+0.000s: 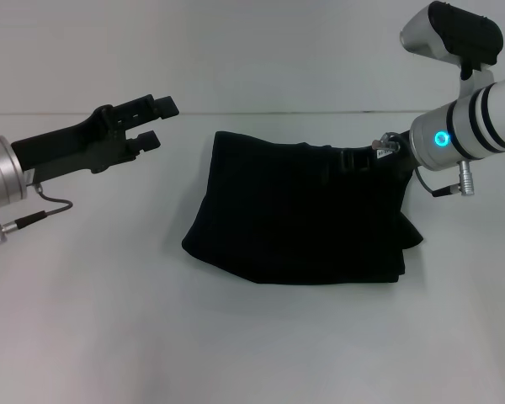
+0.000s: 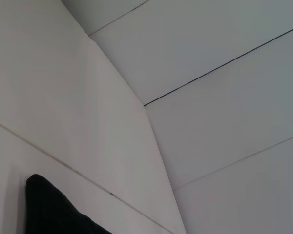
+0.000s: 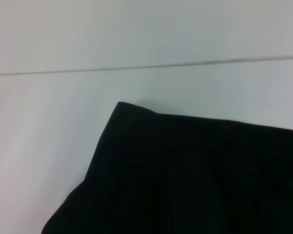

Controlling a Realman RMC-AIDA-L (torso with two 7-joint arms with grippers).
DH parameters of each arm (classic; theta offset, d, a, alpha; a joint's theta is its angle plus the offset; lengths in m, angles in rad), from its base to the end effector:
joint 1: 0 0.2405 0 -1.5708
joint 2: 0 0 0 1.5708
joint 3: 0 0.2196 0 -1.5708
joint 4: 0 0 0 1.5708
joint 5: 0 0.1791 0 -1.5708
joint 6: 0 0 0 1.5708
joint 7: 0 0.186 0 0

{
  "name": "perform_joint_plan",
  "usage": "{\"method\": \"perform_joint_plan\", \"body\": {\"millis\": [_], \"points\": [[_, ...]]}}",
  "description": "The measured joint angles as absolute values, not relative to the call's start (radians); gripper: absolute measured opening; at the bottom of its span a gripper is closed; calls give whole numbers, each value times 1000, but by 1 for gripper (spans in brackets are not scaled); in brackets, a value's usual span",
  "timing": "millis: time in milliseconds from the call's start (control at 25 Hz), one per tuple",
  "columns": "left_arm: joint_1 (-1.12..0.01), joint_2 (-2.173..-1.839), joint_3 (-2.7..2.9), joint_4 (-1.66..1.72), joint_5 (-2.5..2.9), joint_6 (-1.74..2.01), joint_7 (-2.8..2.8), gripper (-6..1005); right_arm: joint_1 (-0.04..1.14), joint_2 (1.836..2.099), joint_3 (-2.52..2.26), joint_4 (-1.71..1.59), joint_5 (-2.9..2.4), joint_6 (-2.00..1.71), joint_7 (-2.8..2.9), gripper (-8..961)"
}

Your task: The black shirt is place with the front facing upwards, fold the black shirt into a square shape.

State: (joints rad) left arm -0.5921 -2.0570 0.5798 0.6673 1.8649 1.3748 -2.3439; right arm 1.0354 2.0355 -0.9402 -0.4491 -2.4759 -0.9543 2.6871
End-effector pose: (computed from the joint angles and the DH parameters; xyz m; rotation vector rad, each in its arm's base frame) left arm -0.1923 0.3659 0.0268 -2.0263 -1.7905 -1.1282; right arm 0.1672 0.4171 -0.0556 -2.1941 1.5420 0.0952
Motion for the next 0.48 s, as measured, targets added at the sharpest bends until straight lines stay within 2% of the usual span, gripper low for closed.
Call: {"method": "perform_joint_plan", "body": {"millis": [80,200,400,480], "points": [[-592,-2057,580,667,1865,1374,-2344,843,1035,2035,-940,-449,-2476,-955,2690,436],[-592,-2057,580,667,1864,1373,-2344,843,1034,2033,-939,-450,-2476,-960,2693,266],[-589,-2058,580,667,1862,1370,-2344,842,1032,2031,-938,-451,-2476,-963,2694,110],[-589,-2059,580,667,1862,1369,-2344,843,1031,2029,-936,-451,-2475,-964,2693,94]]}}
